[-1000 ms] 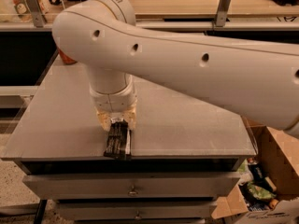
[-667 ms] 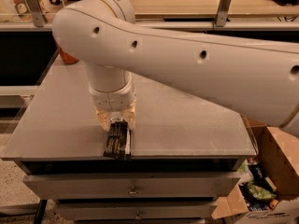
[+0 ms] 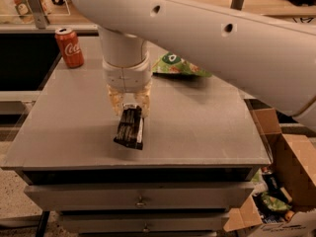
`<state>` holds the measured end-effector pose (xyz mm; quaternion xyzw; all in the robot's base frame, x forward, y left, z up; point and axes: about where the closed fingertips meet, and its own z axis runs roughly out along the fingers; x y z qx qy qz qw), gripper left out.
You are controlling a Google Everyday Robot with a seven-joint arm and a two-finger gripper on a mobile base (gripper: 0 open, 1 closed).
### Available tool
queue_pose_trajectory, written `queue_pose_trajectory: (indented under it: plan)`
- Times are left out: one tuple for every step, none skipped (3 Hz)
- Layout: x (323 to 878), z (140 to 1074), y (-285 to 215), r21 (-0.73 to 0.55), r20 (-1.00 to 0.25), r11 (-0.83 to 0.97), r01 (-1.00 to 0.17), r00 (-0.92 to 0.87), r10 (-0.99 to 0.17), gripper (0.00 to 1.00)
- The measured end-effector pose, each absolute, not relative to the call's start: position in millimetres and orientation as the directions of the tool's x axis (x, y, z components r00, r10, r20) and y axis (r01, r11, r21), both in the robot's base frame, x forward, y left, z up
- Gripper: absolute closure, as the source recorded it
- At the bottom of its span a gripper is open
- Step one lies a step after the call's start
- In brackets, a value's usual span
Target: Pick rxbar chocolate
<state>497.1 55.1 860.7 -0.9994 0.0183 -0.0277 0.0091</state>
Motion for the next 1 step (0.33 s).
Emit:
queue_pose_trajectory:
  plan:
    - [499.0, 861.6, 58.1, -0.031, 0.066, -0.999, -0.035, 0.997, -0.037, 1.00]
